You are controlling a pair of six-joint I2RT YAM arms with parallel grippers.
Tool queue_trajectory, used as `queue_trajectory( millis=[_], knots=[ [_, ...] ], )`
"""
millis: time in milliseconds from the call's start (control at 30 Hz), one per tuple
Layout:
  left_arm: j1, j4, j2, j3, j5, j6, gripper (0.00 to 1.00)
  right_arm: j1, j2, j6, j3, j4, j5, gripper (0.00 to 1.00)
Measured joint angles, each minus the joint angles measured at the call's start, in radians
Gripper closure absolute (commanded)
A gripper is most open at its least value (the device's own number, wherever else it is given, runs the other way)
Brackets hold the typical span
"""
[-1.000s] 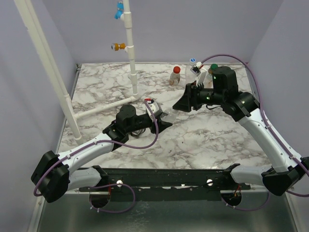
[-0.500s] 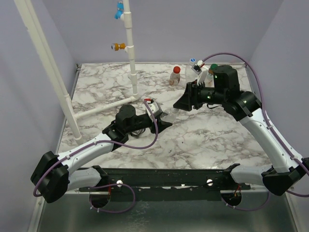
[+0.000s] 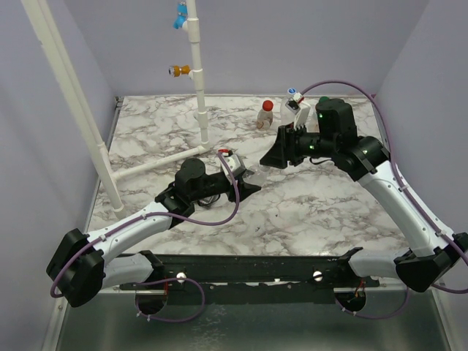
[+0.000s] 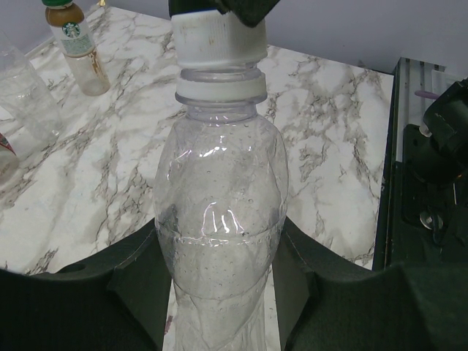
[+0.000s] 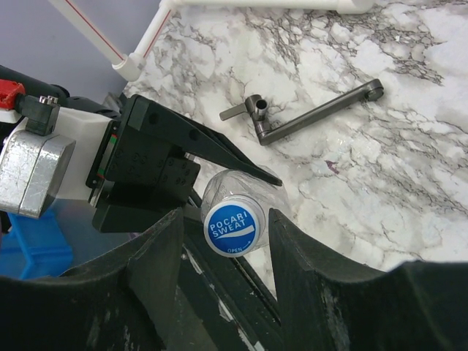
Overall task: Screw on the bottle caps
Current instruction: Screw the bottle cap onto the plastic bottle.
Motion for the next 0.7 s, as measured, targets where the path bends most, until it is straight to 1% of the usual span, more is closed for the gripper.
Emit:
queue_trajectory(
  millis=[100, 267, 600, 700],
  knots=[
    [0.000, 0.000, 0.000, 0.000, 0.000, 0.000, 1.00, 0.006, 0.004, 0.000, 0.000, -0.002, 0.001, 0.48],
    [0.004, 0.000, 0.000, 0.000, 0.000, 0.000, 1.00, 0.010, 0.004, 0.000, 0.000, -0.003, 0.007, 0.55],
    [0.005, 0.000, 0.000, 0.000, 0.000, 0.000, 1.00, 0.012, 0.010, 0.000, 0.000, -0.021, 0.014, 0.56],
    [0.005, 0.000, 0.000, 0.000, 0.000, 0.000, 1.00, 0.012, 0.010, 0.000, 0.000, -0.025, 0.016, 0.63]
  ],
)
